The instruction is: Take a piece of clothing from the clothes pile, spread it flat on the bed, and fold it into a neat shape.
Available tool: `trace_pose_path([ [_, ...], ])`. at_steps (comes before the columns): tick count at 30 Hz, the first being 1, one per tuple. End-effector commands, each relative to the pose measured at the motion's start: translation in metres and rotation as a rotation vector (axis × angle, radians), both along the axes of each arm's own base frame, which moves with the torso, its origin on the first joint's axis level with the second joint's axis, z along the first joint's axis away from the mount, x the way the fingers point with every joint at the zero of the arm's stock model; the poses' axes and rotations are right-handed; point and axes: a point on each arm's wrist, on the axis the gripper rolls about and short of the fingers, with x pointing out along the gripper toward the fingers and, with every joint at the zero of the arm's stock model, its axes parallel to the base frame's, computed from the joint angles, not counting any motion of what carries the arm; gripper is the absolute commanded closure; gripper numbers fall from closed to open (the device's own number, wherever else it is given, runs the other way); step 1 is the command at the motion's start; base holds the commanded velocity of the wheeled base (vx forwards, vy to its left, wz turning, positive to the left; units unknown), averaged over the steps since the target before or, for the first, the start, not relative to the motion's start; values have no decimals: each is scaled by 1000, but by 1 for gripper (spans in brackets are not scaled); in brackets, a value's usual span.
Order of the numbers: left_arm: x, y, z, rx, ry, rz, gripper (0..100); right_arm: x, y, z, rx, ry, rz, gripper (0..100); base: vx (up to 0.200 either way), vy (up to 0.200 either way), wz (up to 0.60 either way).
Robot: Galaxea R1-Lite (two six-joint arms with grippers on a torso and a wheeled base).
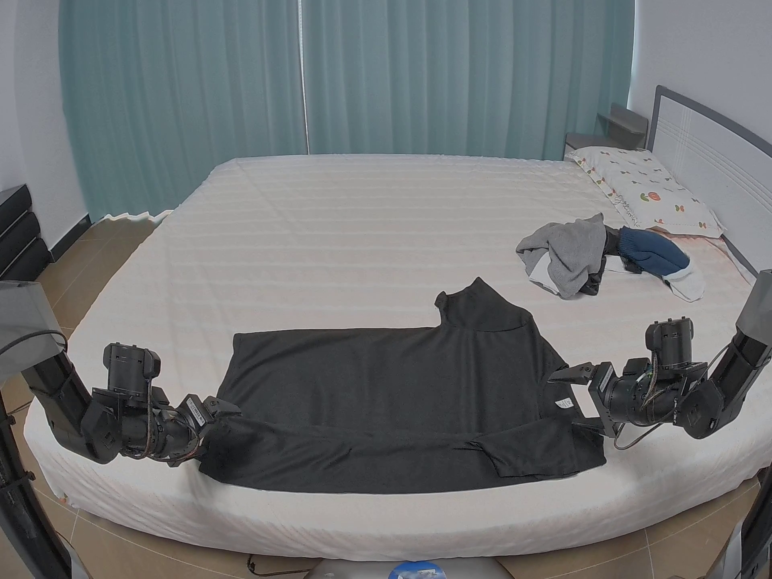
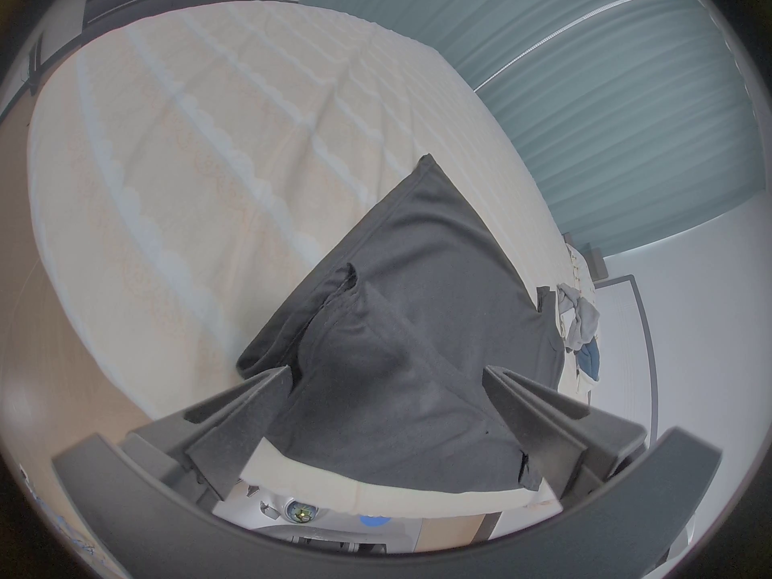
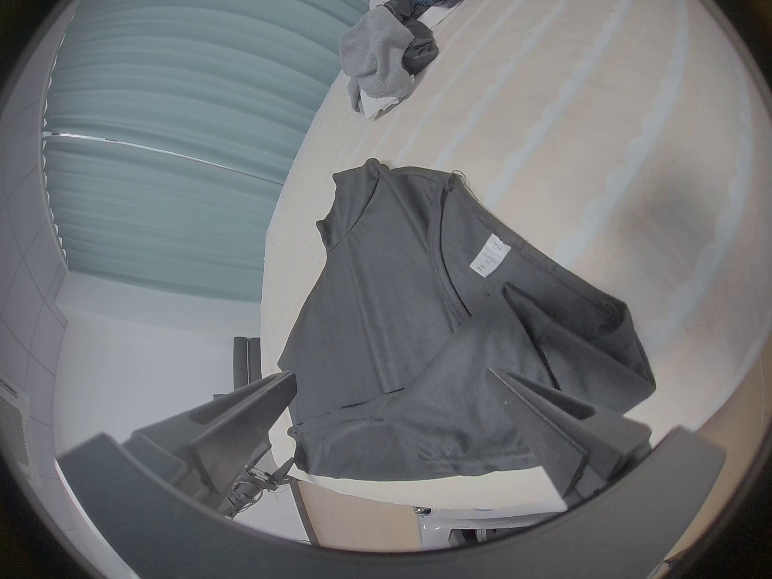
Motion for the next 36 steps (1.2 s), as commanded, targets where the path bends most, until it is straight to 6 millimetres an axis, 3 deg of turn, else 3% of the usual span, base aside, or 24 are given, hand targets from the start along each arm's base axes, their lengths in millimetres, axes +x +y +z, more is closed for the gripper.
trace_pose_path([
  [1, 5, 1, 7, 8, -32, 13, 0, -1, 0, 1, -2, -4, 0, 0, 0, 0, 0],
  [11, 41, 3, 28, 54, -151, 58, 0, -1, 0, 1, -4, -5, 1, 0, 0, 0, 0],
  [14, 66, 3, 29, 55, -151, 59, 0, -2, 2, 2, -4, -8, 6, 0, 0, 0, 0],
  [15, 66, 3, 29, 55, -151, 59, 0, -2, 2, 2, -4, -8, 6, 0, 0, 0, 0],
  [16, 82, 3, 25, 57, -147, 59, 0, -3, 1, 2, -5, -6, 5, 0, 0, 0, 0],
  [26, 137, 3, -13, 113, -173, 15, 0, -5, 1, 1, -7, 0, 4, 0, 0, 0, 0],
  [28, 155, 4, -23, 127, -200, 6, 0, -5, 1, 0, -8, 3, 7, 0, 0, 0, 0],
  [34, 181, 13, -22, 151, -260, 22, 0, -4, 4, -1, -8, 4, 14, 0, 0, 0, 0],
  [36, 189, 13, -30, 154, -261, 24, 0, -4, 4, -1, -8, 4, 16, 0, 0, 0, 0],
])
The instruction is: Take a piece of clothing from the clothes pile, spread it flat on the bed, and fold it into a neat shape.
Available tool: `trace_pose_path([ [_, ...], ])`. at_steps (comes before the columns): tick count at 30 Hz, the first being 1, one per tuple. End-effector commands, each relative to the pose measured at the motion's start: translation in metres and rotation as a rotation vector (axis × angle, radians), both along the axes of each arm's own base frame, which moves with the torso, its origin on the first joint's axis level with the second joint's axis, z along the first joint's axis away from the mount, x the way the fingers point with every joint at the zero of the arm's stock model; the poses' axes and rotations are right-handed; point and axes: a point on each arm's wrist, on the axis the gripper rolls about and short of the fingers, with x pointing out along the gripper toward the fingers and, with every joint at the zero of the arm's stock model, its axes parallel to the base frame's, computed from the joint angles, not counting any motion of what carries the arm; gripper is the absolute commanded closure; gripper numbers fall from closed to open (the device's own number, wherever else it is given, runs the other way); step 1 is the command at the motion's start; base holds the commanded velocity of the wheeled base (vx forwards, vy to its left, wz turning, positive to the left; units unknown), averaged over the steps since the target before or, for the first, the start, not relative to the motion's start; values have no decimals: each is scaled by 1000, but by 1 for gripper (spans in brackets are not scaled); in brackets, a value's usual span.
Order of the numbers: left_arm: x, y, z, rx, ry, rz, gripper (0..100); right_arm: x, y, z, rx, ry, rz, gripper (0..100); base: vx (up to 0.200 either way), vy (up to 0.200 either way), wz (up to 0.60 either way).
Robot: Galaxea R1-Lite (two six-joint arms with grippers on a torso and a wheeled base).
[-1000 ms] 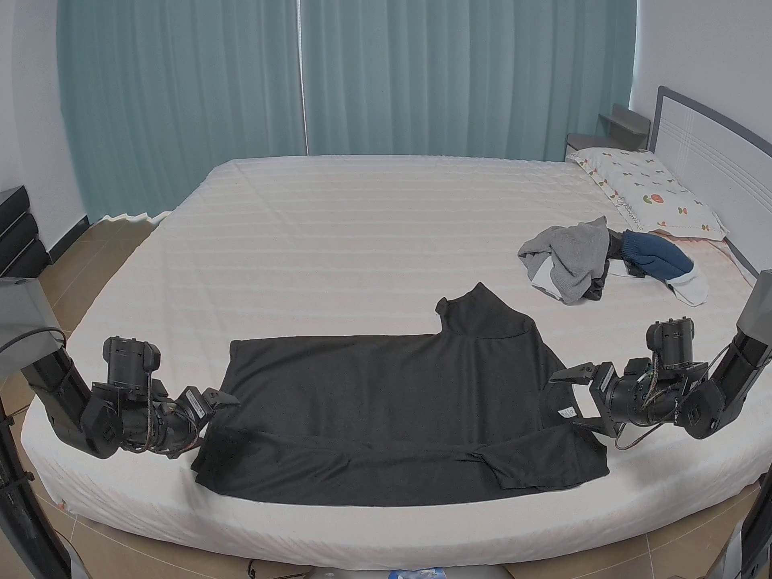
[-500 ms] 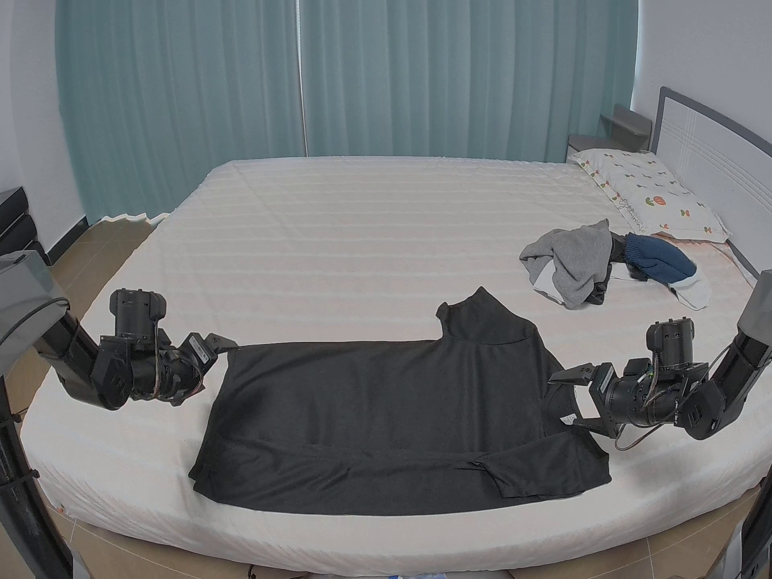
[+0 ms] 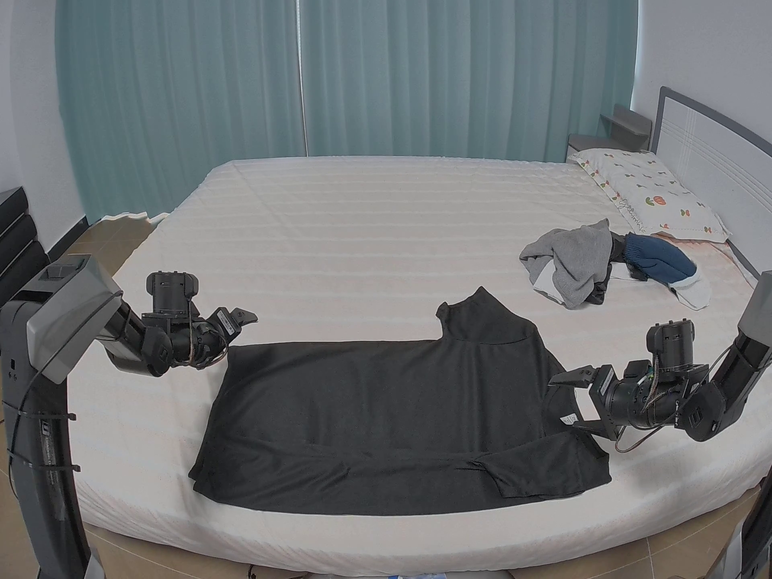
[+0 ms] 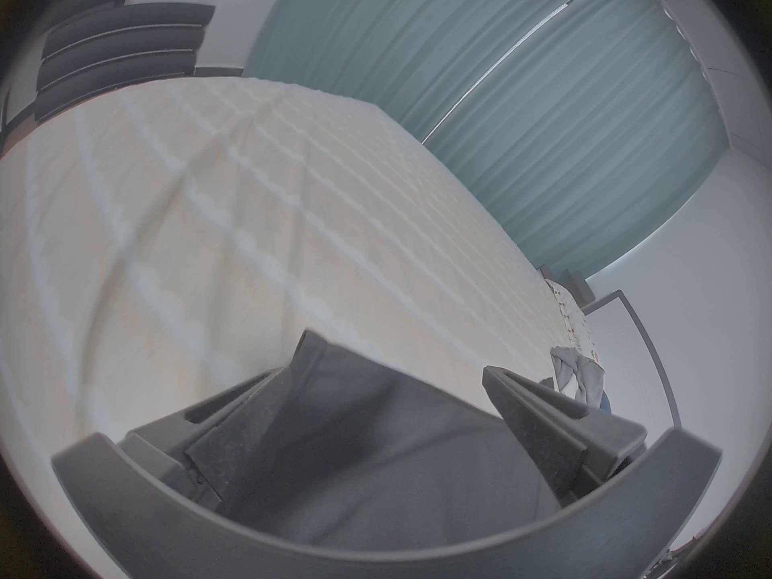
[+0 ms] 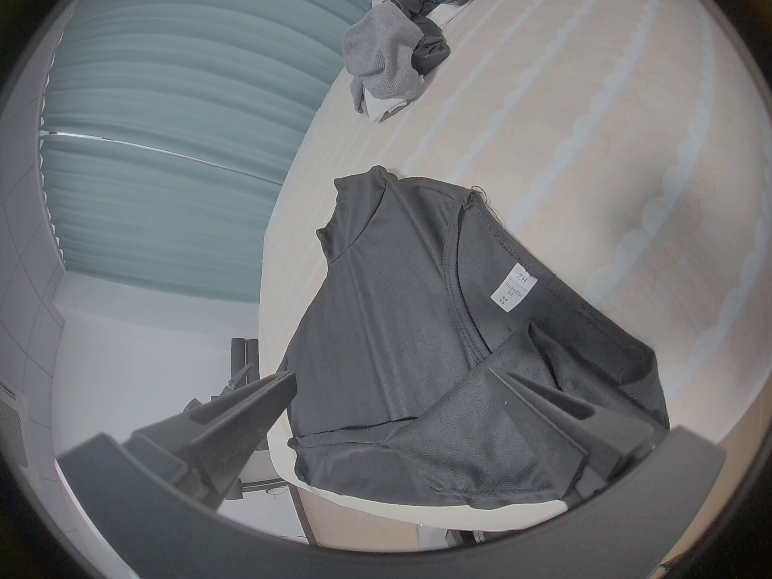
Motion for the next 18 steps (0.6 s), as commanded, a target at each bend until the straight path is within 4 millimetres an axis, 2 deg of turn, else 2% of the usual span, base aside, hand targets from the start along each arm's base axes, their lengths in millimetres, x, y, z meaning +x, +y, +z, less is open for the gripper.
trace_pose_path([
  [1, 22, 6, -34, 15, 24, 12, 0, 0, 3, -2, -2, 4, 7, 0, 0, 0, 0],
  [7, 28, 6, -34, 17, 8, 16, 0, -1, 3, 8, 1, -28, 11, 0, 0, 0, 0],
  [17, 28, 6, -40, 20, 21, 19, 0, 0, 3, 7, 1, -27, 11, 0, 0, 0, 0],
  [18, 28, 6, -40, 20, 19, 19, 100, 0, 3, 7, 1, -27, 11, 0, 0, 0, 0],
])
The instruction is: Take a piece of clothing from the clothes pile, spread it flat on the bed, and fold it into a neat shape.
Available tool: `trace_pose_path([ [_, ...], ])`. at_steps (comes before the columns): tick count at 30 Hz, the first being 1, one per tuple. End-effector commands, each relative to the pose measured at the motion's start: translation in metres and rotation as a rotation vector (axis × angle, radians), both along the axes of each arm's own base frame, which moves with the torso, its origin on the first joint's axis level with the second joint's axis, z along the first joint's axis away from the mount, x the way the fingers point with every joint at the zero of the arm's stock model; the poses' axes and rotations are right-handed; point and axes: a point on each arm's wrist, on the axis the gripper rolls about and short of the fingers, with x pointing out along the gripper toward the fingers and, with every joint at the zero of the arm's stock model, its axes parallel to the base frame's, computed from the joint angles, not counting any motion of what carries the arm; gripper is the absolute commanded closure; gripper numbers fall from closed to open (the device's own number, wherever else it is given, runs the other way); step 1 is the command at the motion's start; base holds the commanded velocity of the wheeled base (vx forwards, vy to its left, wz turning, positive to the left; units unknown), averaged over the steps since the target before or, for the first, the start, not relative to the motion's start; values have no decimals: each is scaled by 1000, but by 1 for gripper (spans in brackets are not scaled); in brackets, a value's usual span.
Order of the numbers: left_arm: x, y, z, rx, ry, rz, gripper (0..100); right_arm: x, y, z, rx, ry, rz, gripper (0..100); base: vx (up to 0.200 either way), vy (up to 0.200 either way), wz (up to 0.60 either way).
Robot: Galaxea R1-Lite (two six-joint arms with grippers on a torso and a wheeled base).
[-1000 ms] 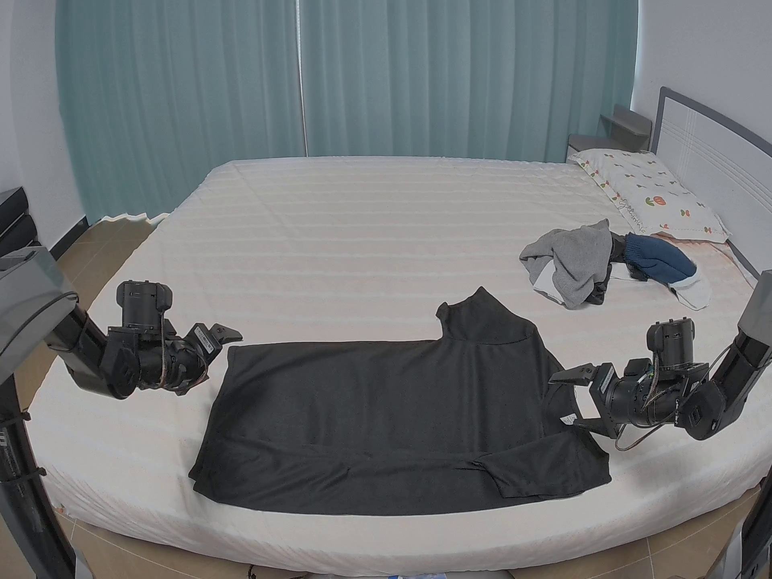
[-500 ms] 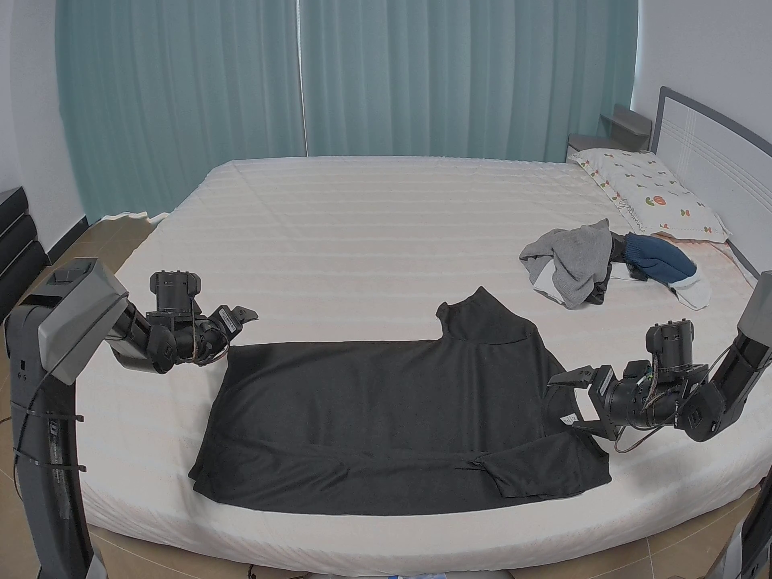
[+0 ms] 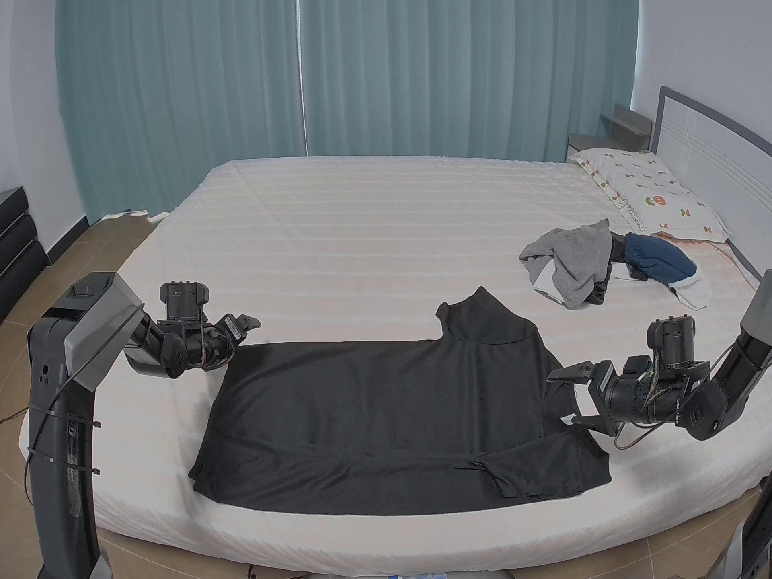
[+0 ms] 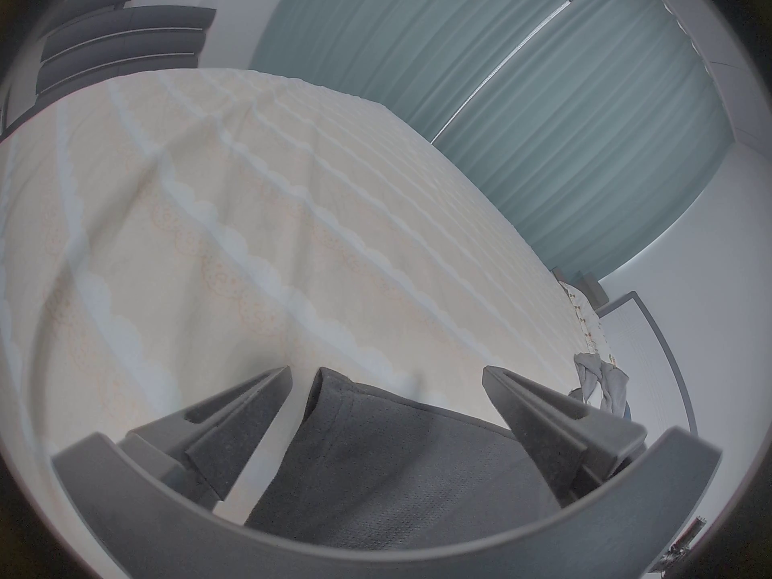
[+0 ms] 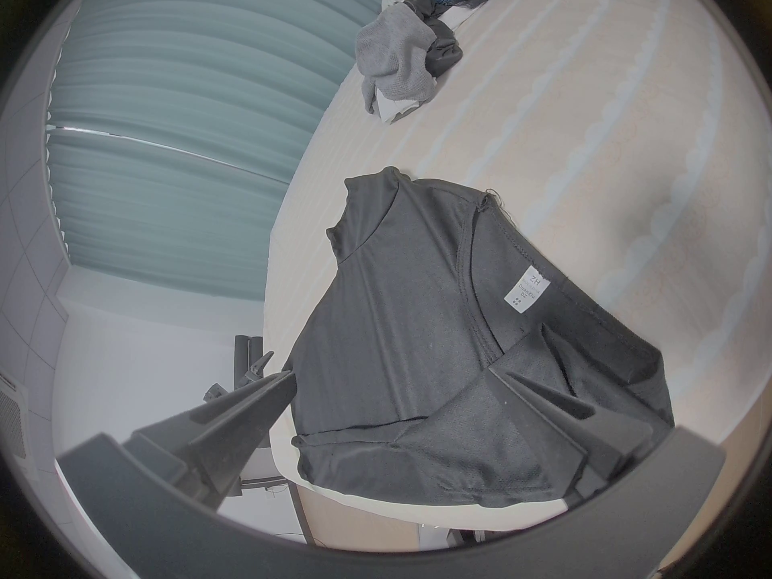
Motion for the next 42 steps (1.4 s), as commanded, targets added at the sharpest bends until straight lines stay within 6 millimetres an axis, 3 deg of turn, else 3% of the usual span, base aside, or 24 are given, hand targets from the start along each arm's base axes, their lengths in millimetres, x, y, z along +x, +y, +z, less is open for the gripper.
trace_pose_path([
  [1, 0, 0, -4, -1, 8, 0, 100, 0, 0, 0, 0, 0, 1, 0, 0, 0, 0],
  [8, 2, 5, -1, 12, -5, 28, 100, 12, -2, 13, -3, -63, -24, 0, 0, 0, 0],
  [13, 1, 8, 3, 17, -9, 52, 100, 41, 0, 20, -48, -108, -32, 0, 0, 0, 0],
  [23, 1, 10, 23, 15, -44, 113, 100, 101, 1, -5, -194, -175, -4, 0, 0, 0, 0],
  [25, 0, 8, 28, 0, -51, 120, 100, 121, -1, -7, -224, -171, 4, 0, 0, 0, 0],
  [27, 0, 8, 28, 0, -51, 120, 100, 121, -1, -7, -224, -171, 4, 0, 0, 0, 0],
  [28, -2, 7, 26, 0, -42, 117, 100, 143, -5, -14, -266, -170, 9, 0, 0, 0, 0],
  [30, -3, 7, 25, 0, -38, 117, 100, 155, -6, -23, -295, -177, 20, 0, 0, 0, 0],
  [34, -3, 7, 24, 0, -33, 119, 100, 167, -6, -34, -319, -192, 35, 0, 0, 0, 0],
  [36, -6, 7, 23, 1, -22, 117, 100, 185, -6, -46, -336, -201, 45, 0, 0, 0, 0],
  [42, -8, 7, 23, 1, -18, 117, 100, 201, -3, -54, -342, -219, 53, 0, 0, 0, 0],
])
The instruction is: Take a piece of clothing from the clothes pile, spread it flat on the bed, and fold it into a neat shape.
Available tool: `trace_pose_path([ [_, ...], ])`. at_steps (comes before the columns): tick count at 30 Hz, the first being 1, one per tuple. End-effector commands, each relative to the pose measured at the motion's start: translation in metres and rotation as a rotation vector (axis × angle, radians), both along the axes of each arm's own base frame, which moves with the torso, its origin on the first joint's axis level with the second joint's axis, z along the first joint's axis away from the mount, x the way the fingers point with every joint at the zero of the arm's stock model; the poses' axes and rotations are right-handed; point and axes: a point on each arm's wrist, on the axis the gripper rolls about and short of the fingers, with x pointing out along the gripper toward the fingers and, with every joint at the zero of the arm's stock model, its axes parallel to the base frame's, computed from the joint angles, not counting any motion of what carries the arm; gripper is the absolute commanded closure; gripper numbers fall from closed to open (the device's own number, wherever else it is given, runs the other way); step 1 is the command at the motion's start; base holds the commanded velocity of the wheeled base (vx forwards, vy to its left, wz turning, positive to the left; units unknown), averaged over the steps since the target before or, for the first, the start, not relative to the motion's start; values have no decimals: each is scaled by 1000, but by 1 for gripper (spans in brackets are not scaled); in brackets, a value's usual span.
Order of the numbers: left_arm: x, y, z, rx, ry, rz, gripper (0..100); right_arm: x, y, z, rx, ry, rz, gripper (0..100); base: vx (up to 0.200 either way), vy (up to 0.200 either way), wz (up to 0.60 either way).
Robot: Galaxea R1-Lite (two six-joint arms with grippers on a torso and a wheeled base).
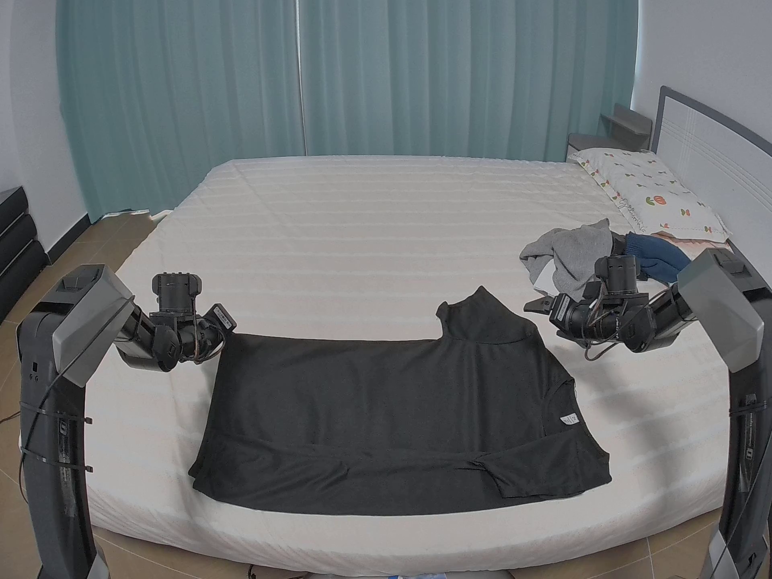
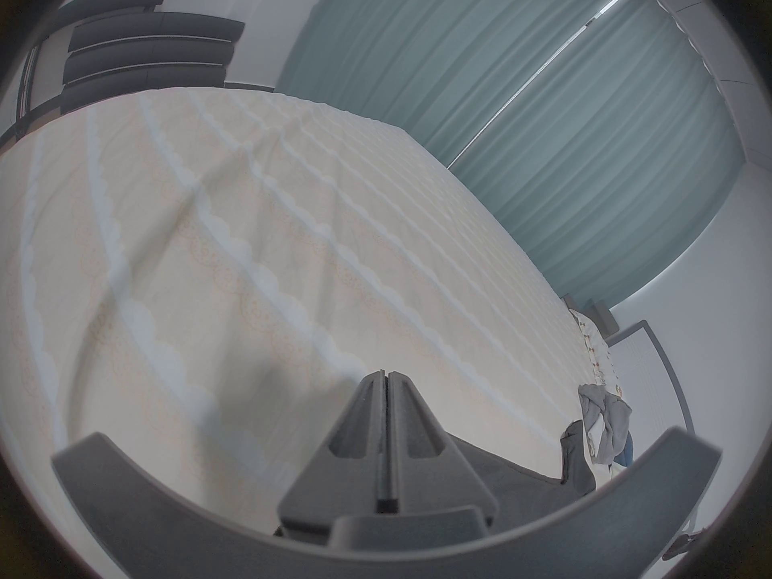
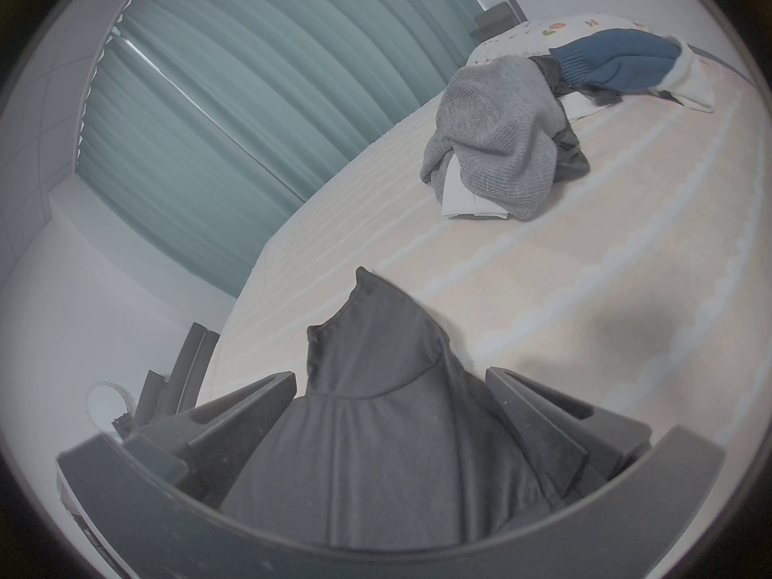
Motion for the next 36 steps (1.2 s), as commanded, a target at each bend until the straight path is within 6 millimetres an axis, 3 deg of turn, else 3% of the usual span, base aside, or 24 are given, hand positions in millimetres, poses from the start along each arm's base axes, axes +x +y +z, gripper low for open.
trace_pose_path([
  [1, -3, 0, 2, -1, 5, 1, 100, 20, 0, -38, -17, 29, 6, 0, 0, 0, 0],
  [14, -4, -1, 0, -1, 11, -1, 100, 47, 8, -44, -11, -16, 13, 0, 0, 0, 0],
  [15, -4, 0, 0, -1, 11, 1, 100, 48, 10, -47, -12, -7, 15, 100, 0, 0, 0],
  [24, -4, 0, 0, -1, 11, 1, 100, 52, 5, -43, -15, -17, -9, 100, 0, 0, 0],
  [36, -7, 3, 19, 0, -21, 7, 100, 44, -11, -13, -4, -43, -90, 100, 0, 0, 0],
])
